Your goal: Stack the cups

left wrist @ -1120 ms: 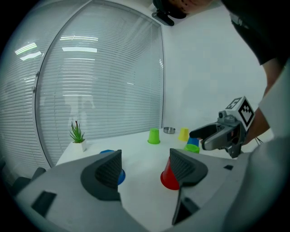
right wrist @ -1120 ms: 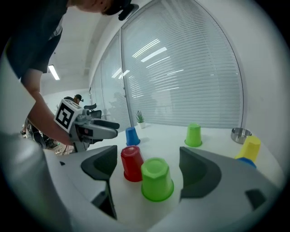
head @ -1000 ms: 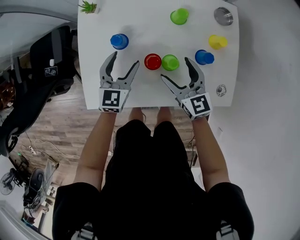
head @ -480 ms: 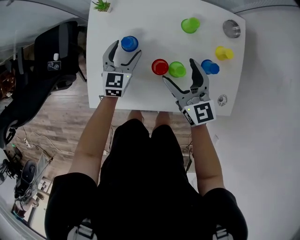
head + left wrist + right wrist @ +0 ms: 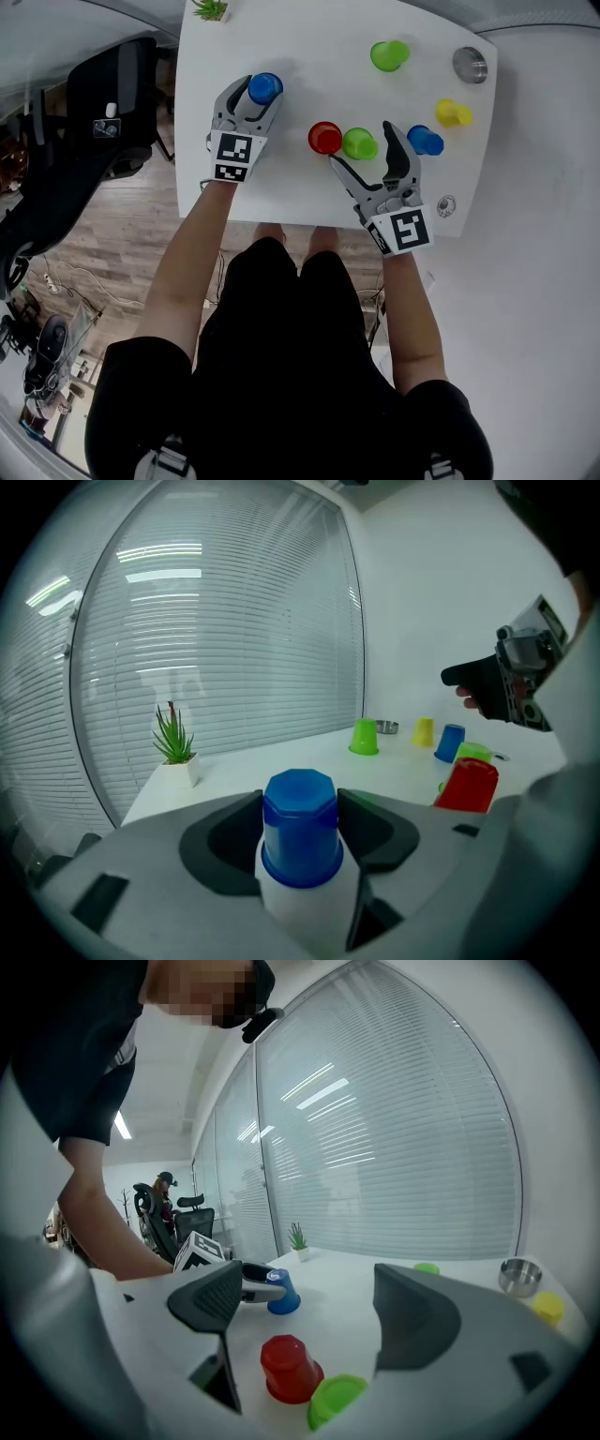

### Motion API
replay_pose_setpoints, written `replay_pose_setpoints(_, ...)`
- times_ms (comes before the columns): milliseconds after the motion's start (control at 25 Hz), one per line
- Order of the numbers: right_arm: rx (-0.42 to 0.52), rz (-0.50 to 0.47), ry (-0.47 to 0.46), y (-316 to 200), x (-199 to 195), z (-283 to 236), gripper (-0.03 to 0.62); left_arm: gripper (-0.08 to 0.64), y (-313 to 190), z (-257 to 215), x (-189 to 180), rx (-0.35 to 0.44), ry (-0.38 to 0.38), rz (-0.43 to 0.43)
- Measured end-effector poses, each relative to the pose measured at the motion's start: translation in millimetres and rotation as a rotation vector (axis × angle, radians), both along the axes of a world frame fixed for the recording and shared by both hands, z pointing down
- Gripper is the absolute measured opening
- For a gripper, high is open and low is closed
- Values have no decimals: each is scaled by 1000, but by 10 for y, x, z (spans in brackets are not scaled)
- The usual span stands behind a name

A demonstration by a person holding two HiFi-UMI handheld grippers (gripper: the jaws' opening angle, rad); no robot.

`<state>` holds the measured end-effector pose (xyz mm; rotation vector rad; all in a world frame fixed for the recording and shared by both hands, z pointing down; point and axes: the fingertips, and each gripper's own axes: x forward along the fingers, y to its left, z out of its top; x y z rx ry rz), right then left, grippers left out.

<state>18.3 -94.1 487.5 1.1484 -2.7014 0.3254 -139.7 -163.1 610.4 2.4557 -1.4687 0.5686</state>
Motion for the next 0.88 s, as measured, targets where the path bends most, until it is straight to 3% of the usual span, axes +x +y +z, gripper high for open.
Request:
replay_pose_setpoints(400,3,19,3,-18,46,-31,425,245,94,-260,97,34,18,37)
replay_pose_setpoints(880,7,54,-3,61,210,-10,416,245,690,-157,522,-9,18,141)
